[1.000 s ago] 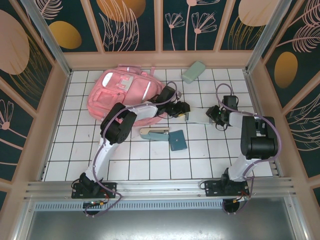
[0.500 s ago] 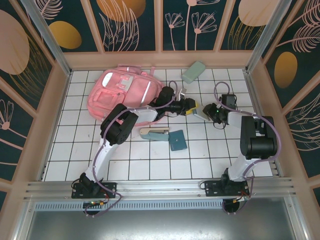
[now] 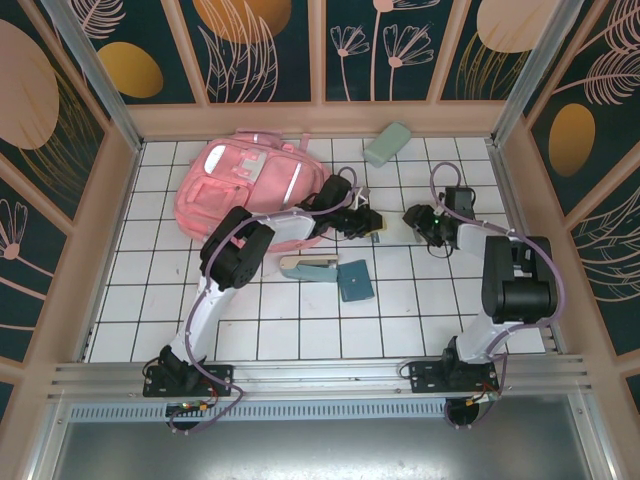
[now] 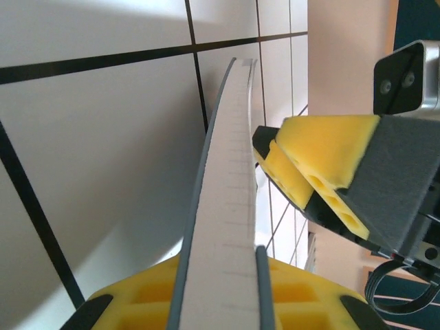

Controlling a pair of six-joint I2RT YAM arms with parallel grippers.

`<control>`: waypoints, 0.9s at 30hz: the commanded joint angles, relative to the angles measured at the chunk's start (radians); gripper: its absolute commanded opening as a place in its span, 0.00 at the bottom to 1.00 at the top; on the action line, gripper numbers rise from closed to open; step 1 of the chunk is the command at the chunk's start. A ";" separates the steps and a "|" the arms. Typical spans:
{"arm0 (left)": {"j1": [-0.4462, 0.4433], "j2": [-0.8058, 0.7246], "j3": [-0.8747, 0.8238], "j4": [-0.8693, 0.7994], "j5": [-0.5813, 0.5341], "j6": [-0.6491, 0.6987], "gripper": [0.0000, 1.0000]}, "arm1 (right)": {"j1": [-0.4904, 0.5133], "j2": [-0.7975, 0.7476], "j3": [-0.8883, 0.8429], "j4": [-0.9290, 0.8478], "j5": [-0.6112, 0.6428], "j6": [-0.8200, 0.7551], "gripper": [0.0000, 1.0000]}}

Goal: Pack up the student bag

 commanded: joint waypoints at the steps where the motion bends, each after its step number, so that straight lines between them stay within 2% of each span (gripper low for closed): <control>1: 0.017 -0.095 0.036 -0.004 0.042 0.058 0.05 | -0.034 -0.071 -0.005 -0.040 -0.074 -0.016 0.63; 7: 0.052 -0.148 0.021 0.043 0.162 0.052 0.00 | -0.113 -0.130 -0.032 0.023 -0.313 -0.023 0.72; 12: 0.071 -0.181 -0.014 0.136 0.229 -0.003 0.00 | -0.137 -0.112 -0.053 0.143 -0.528 0.020 0.73; 16: 0.074 -0.184 -0.011 0.144 0.253 -0.006 0.00 | -0.137 -0.104 -0.074 0.260 -0.624 0.087 0.72; 19: 0.076 -0.186 -0.015 0.149 0.258 -0.011 0.00 | -0.139 -0.098 -0.082 0.309 -0.660 0.117 0.61; 22: 0.076 -0.187 -0.016 0.149 0.255 -0.012 0.01 | -0.138 -0.093 -0.087 0.352 -0.681 0.147 0.35; 25: 0.079 -0.191 -0.008 0.104 0.233 0.017 0.08 | -0.143 -0.099 -0.088 0.342 -0.667 0.145 0.02; 27: 0.086 -0.200 0.000 0.045 0.206 0.057 0.17 | -0.148 -0.106 -0.090 0.332 -0.654 0.142 0.00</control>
